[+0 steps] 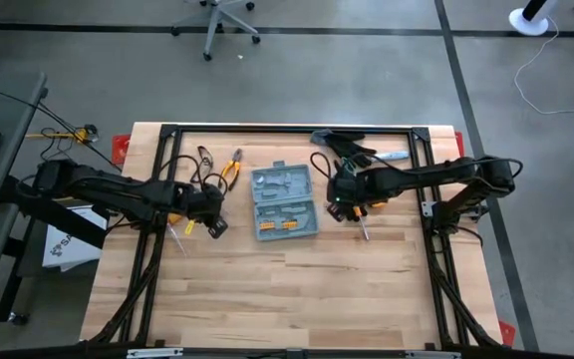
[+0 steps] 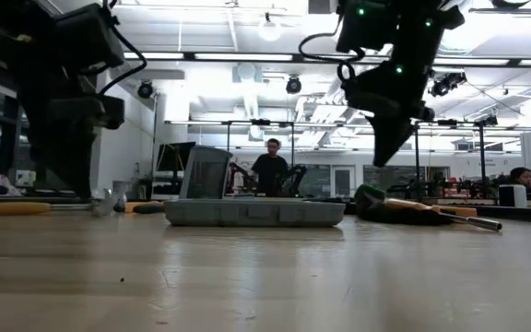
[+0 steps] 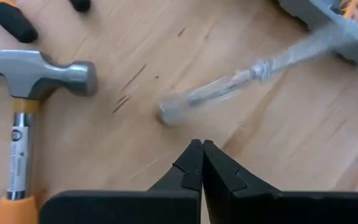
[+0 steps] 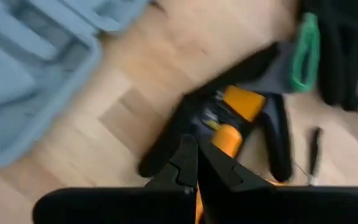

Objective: Prefit tool cases
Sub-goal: Put the transparent flat screwdriver into the gray toolbox, then put the yellow screwdriver handle into the gray toolbox

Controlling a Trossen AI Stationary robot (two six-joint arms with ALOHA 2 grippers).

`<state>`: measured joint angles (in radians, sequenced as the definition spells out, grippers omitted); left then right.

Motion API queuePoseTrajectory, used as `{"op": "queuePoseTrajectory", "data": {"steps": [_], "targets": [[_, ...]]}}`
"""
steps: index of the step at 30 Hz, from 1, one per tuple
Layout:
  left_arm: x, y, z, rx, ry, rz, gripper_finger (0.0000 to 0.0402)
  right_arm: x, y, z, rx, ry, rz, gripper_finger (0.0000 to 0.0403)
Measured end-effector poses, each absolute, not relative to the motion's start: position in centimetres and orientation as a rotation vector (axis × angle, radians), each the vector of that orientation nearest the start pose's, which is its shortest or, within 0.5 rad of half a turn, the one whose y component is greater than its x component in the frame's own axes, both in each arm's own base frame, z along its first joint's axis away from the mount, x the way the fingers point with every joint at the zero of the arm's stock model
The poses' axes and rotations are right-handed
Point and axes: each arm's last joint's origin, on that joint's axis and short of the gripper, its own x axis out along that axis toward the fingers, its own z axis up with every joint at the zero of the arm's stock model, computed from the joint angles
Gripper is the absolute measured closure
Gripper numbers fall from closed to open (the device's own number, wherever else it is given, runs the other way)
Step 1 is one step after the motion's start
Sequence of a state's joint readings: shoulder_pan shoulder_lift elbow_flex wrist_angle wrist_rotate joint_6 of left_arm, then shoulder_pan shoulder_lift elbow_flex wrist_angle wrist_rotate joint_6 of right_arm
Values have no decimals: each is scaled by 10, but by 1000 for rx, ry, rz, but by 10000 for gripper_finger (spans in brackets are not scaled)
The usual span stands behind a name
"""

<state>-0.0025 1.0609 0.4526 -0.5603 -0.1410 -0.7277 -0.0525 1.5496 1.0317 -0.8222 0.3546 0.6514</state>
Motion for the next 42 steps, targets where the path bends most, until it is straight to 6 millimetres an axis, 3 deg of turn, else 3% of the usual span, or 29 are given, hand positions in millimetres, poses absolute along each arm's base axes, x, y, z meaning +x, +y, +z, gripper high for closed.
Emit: {"op": "queuePoseTrajectory", "data": {"steps": [4, 9, 18, 25, 31, 33, 37, 42], "targets": [[166, 6, 155, -557, 1053, 520, 394, 271, -25, 199, 378, 1148, -849, 400], [168, 6, 156, -575, 1030, 495, 359, 250, -20, 171, 486, 1157, -944, 367], [170, 5, 157, -568, 1015, 473, 287, 223, 11, 147, 720, 1110, -828, 269], [170, 7, 158, -537, 1000, 501, 266, 207, 23, 132, 763, 1119, -895, 246], [170, 7, 158, -534, 999, 505, 266, 203, 26, 124, 756, 1077, -963, 259], [170, 7, 158, -532, 999, 509, 266, 203, 25, 121, 758, 1073, -998, 286], [170, 7, 158, -532, 998, 509, 266, 204, 26, 117, 740, 1044, -1019, 382], [170, 7, 158, -533, 998, 507, 266, 206, 28, 121, 767, 1003, -999, 395]]}}
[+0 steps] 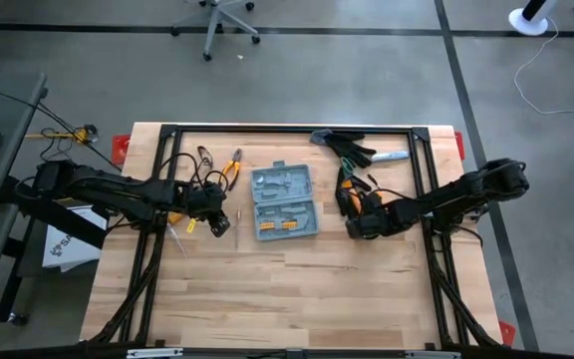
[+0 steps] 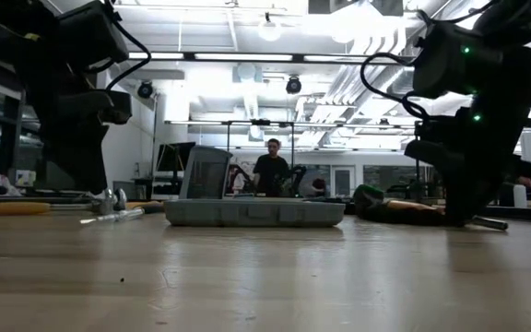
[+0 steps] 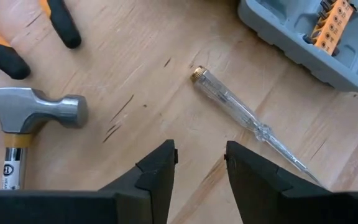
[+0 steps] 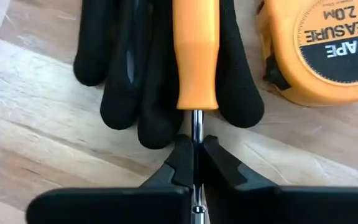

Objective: Prefit tool cases
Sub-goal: Put the yellow screwdriver handle into the gray toolbox

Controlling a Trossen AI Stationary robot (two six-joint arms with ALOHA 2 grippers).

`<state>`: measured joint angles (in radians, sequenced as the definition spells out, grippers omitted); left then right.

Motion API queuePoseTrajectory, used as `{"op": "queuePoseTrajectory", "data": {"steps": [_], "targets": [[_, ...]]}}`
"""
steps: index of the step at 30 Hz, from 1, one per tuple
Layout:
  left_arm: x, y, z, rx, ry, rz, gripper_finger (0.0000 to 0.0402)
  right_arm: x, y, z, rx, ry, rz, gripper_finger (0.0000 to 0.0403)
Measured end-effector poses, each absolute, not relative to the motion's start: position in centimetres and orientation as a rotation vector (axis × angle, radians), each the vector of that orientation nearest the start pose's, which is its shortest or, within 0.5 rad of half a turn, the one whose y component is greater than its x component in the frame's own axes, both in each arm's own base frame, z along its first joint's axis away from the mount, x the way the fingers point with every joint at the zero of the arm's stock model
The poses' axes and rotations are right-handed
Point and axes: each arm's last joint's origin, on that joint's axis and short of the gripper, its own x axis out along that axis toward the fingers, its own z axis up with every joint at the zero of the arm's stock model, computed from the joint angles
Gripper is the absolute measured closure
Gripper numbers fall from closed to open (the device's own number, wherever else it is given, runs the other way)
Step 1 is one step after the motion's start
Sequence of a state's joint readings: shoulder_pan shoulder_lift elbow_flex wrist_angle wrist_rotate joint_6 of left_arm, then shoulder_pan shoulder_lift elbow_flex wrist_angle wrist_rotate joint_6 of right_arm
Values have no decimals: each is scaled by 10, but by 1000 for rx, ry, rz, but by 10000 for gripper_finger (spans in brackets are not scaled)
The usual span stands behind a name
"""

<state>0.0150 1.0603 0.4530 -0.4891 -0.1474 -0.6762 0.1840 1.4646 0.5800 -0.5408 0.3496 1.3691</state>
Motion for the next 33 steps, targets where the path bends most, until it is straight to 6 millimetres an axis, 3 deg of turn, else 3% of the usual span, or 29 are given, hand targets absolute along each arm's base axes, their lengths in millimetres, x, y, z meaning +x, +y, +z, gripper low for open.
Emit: {"op": "queuePoseTrajectory", "data": {"steps": [7, 15, 19, 26, 33], "targets": [[171, 7, 158, -533, 999, 498, 266, 206, 40, 148, 841, 848, -844, 398], [178, 7, 162, -465, 935, 421, 266, 219, 45, 174, 756, 744, -557, 398], [179, 7, 162, -432, 932, 398, 266, 245, 39, 188, 657, 747, -456, 398], [179, 5, 162, -400, 957, 315, 266, 308, 17, 206, 417, 809, -254, 398], [179, 6, 162, -369, 956, 320, 266, 369, 5, 200, 197, 896, 48, 398]]}}
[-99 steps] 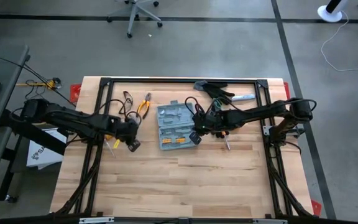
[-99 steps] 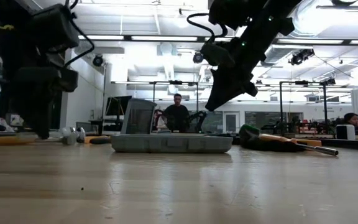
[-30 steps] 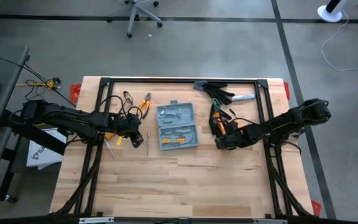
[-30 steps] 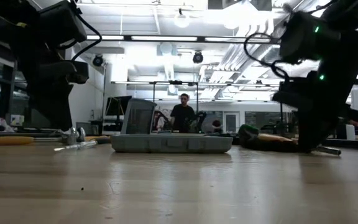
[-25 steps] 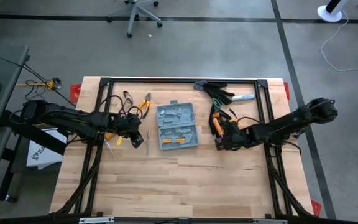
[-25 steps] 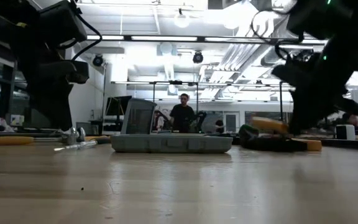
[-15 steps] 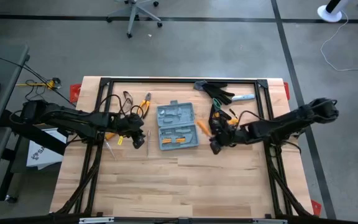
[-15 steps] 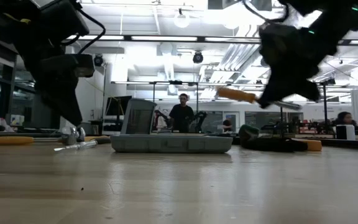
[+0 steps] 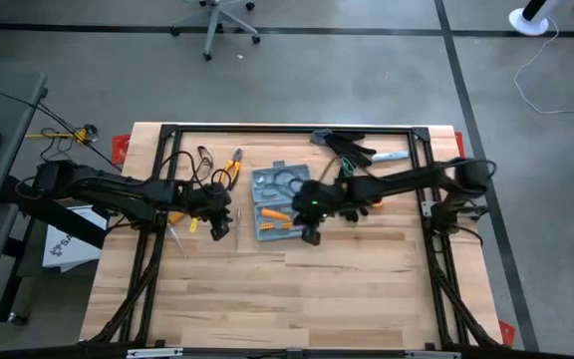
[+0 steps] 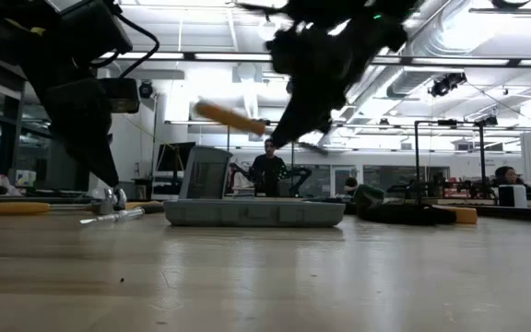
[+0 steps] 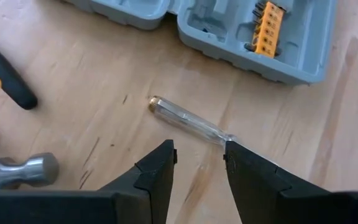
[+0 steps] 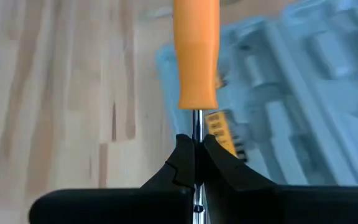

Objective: Prefit tool cases
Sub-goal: Put the yellow screwdriver handle into the gray toolbox

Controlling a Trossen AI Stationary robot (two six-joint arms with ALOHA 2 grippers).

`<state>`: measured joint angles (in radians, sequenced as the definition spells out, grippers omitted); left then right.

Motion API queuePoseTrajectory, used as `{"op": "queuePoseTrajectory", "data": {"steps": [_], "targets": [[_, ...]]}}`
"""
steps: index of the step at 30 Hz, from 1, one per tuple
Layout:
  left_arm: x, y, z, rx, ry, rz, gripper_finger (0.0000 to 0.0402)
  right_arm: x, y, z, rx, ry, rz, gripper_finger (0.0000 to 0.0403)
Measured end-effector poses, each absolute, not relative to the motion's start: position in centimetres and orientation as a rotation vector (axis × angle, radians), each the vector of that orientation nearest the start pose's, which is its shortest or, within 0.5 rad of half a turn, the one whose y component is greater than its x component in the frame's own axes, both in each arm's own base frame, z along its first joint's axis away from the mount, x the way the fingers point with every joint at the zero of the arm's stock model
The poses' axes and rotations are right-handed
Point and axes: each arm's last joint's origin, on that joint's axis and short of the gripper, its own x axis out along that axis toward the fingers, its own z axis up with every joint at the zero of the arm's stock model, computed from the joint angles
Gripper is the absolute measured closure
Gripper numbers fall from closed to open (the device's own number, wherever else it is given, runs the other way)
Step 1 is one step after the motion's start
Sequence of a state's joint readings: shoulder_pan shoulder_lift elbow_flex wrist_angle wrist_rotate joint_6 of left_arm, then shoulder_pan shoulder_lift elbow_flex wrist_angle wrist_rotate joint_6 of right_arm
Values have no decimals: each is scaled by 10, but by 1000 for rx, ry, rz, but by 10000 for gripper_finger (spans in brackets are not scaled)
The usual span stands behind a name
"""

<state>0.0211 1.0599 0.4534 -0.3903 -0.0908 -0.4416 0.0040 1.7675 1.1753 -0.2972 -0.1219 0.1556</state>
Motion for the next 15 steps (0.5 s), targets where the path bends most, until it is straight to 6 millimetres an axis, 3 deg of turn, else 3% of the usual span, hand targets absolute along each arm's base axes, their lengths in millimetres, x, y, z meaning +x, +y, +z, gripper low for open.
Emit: {"op": "queuePoseTrajectory", "data": {"steps": [7, 15], "targets": [[179, 9, 162, -375, 953, 334, 266, 395, 8, 173, 9, 1122, 210, 398], [179, 9, 163, -374, 944, 338, 266, 403, 7, 169, -50, 1112, 220, 398]]}}
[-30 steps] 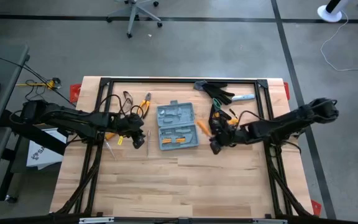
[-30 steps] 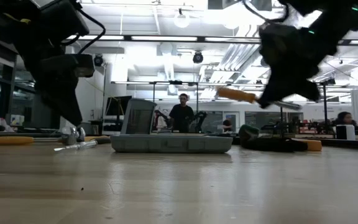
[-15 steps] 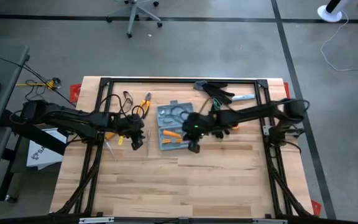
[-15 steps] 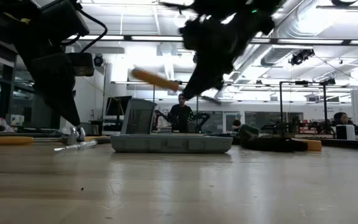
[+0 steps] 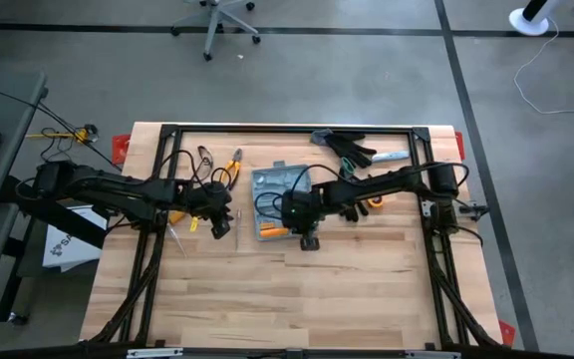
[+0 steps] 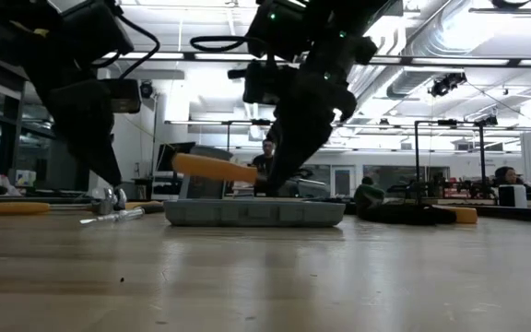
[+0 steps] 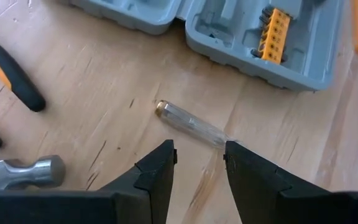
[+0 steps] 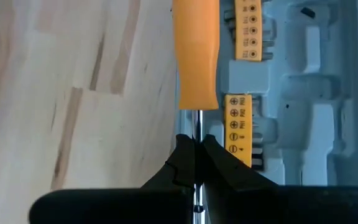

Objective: Prefit tool cases
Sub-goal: Put the yellow screwdriver handle into the gray toolbox

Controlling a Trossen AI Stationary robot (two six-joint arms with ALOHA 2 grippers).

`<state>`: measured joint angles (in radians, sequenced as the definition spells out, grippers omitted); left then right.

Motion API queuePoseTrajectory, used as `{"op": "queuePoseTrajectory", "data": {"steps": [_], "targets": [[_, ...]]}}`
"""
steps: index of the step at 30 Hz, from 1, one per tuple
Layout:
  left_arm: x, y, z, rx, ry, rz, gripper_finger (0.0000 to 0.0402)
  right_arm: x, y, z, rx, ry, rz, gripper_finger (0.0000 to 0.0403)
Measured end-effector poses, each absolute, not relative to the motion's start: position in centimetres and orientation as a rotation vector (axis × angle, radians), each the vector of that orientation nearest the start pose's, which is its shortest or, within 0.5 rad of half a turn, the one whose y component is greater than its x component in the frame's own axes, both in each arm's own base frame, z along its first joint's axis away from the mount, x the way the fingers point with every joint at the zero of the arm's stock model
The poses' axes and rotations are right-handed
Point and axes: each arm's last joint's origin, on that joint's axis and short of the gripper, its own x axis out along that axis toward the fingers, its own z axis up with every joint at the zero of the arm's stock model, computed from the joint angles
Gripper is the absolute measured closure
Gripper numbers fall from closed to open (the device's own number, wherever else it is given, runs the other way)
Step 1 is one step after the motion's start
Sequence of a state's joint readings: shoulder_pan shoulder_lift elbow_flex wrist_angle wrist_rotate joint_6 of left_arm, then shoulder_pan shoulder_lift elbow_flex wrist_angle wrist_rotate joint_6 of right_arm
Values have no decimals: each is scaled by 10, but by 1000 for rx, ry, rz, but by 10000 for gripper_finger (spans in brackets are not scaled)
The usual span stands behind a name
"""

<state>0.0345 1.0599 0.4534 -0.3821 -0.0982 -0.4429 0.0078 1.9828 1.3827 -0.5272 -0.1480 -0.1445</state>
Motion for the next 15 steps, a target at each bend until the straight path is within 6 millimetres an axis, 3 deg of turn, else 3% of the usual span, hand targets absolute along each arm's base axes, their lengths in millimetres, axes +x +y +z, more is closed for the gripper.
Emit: {"op": "queuePoseTrajectory", "data": {"steps": [15], "targets": [[183, 10, 166, -372, 893, 344, 266, 406, 5, 170, -99, 1081, 214, 398]]}}
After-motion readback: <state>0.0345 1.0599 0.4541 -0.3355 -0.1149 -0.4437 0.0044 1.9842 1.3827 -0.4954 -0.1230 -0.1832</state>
